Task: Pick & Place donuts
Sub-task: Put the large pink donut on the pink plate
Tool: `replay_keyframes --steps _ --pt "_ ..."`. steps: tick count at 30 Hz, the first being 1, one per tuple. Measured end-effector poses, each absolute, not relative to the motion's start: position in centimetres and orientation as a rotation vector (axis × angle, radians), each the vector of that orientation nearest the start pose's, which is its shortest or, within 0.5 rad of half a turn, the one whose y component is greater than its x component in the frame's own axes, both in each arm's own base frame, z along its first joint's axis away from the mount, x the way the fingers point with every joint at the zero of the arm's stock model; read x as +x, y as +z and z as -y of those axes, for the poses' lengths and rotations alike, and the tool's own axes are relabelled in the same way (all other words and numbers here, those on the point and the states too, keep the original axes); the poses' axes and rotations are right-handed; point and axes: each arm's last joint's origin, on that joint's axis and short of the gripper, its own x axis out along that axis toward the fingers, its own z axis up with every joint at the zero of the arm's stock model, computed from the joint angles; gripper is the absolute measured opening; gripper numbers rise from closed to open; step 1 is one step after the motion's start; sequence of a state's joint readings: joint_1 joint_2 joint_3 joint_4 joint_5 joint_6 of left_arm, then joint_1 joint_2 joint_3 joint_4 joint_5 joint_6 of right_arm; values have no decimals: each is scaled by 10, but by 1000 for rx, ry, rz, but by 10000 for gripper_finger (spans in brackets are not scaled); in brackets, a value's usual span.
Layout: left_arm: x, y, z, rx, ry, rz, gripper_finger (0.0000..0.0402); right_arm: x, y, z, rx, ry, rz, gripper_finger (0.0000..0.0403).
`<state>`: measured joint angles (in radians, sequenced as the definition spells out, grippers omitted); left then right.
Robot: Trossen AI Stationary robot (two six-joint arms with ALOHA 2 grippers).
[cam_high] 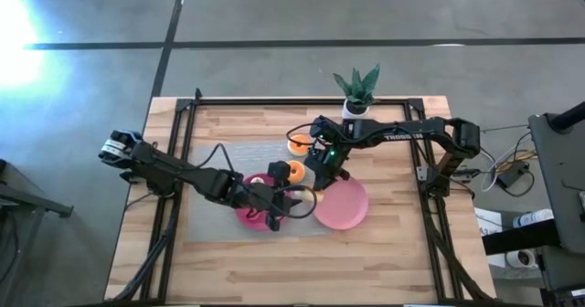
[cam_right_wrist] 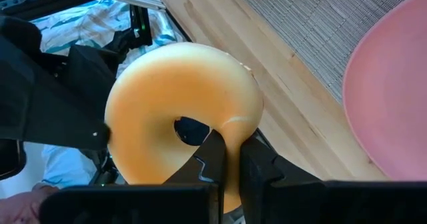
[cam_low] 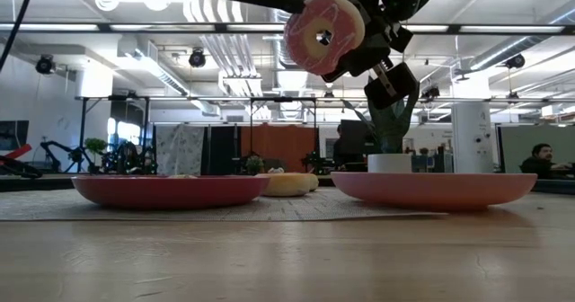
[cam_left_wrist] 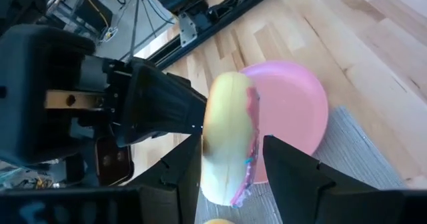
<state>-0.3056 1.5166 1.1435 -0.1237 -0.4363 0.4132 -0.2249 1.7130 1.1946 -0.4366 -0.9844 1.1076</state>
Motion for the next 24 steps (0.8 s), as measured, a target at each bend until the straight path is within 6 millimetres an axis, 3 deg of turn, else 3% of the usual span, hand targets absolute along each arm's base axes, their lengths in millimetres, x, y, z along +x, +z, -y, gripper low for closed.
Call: replay_keyframes --steps 20,24 --pt "331 287 90 525 107 -468 136 345 227 54 1532 180 -1156 13" --pt "331 287 90 495 111 -460 154 345 227 54 1529 182 -1155 13"
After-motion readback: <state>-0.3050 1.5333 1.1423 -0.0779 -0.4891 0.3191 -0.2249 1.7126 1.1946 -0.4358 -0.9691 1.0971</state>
